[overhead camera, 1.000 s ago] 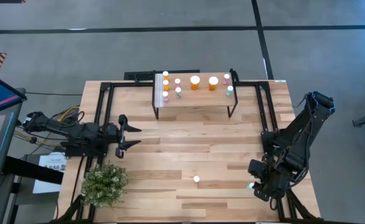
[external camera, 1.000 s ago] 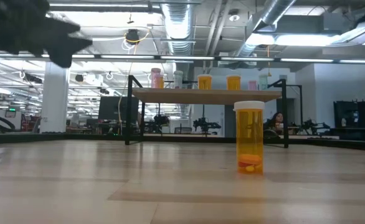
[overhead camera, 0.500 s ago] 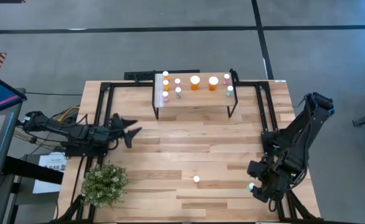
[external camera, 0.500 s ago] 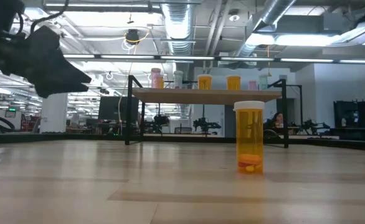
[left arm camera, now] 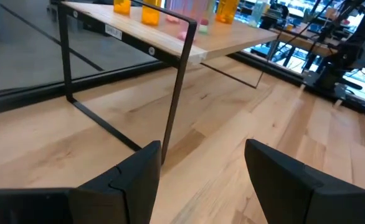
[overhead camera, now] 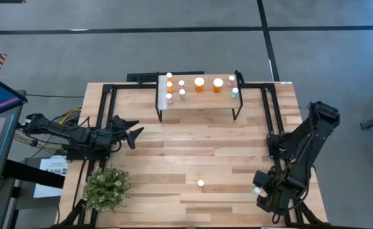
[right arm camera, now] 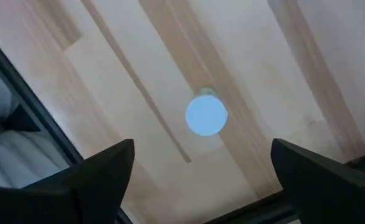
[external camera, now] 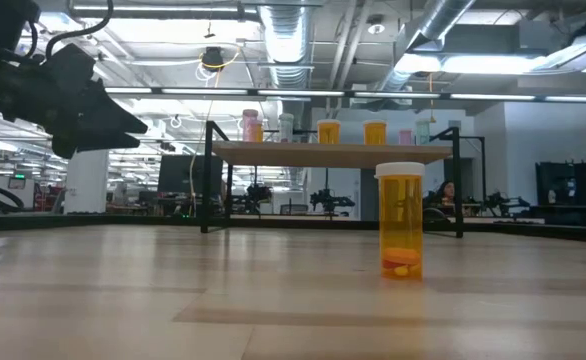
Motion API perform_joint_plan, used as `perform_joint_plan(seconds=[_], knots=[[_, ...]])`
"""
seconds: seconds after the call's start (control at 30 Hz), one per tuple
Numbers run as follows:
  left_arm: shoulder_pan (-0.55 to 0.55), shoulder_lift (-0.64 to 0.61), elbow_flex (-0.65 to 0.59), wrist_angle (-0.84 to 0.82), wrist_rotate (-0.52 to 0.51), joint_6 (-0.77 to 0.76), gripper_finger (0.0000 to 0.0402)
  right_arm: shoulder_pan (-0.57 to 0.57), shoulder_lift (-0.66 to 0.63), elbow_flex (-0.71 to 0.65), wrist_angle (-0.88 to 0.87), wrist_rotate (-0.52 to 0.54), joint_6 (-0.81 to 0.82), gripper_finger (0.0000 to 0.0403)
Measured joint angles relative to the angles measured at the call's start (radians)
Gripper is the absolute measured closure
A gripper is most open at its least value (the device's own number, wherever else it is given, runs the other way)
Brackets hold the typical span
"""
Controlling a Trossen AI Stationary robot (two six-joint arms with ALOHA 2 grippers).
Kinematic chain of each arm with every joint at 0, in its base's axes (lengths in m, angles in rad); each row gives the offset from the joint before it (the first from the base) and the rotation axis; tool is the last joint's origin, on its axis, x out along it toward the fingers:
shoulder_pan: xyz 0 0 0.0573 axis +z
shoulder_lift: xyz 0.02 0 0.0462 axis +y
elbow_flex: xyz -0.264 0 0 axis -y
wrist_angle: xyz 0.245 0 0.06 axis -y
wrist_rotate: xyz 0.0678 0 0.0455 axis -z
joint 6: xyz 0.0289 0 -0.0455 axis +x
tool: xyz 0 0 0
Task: Pick and place medicine bottles onto shelf by color
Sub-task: Put the small blue pill bottle on the shelf
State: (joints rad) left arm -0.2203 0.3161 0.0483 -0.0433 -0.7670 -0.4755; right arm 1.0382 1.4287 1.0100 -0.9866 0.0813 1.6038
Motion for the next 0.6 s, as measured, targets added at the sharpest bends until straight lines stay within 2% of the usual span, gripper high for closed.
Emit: perform_joint_plan(seconds=[0.33,0.6], knots=[[0.0,0.0,0.0,-0.001,0.0,0.0,0.0182,-0.006,0.033,0.0,0.004,-0.008,0.004,0.0006],[0.0,0.0,0.0,-0.001,0.001,0.0,0.0182,-0.006,0.031,0.0,0.01,-0.009,0.078,0.0007]])
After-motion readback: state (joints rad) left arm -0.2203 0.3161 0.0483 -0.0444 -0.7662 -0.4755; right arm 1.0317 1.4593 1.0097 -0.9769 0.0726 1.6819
